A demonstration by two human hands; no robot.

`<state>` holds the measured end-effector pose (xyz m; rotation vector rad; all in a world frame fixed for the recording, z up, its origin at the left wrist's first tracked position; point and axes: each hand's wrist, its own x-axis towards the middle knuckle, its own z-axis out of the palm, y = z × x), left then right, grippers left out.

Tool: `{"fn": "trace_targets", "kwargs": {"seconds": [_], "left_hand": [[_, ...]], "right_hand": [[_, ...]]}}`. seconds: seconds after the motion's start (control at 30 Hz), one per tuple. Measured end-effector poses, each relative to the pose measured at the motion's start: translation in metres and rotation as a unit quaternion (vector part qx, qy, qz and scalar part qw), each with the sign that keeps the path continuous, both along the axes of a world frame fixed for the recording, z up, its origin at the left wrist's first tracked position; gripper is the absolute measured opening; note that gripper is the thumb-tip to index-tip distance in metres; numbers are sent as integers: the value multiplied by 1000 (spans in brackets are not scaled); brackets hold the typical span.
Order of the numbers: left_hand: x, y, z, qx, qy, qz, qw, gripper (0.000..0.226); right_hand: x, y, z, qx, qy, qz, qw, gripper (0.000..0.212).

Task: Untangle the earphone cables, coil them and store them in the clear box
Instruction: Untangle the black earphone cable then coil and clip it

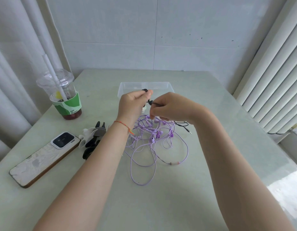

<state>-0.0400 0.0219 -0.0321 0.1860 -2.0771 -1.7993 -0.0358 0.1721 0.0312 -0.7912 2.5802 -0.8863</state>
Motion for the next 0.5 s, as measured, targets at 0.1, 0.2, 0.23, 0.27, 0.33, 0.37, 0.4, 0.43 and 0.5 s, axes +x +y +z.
{"fn": "trace_targets", "kwargs": {"seconds": [0.1, 0.2, 0.23, 0.27, 0.33, 0.37, 0.4, 0.43, 0.5], "left_hand": [[0, 0, 2, -96, -30, -11, 995, 30], [1, 3, 7, -83, -51, -61, 993, 28], [1, 4, 8, -74, -53, -80, 993, 28], [2, 6, 10, -67, -54, -102, 991, 29], [5, 9, 13, -38, -53, -154, 986, 35], [7, 10, 14, -9, -54, -181, 982, 37], [9, 10, 15, 27, -58, -205, 977, 37], [10, 10, 17, 62, -64, -226, 970, 36], [13, 8, 19, 121, -69, -259, 956, 32]], "right_hand": [[-3, 1, 2, -47, 38, -40, 997, 23], [-11, 6, 5, -125, 67, -120, 983, 22], [-15, 8, 5, -148, 68, -143, 976, 20], [-17, 10, 4, -164, 71, -161, 971, 19], [-23, 13, 3, -183, 84, -185, 962, 17], [-25, 13, 1, -191, 91, -196, 958, 17], [-27, 14, 0, -197, 97, -204, 954, 18], [-28, 15, -2, -200, 103, -210, 952, 18], [-30, 15, -5, -192, 109, -211, 952, 20]]}}
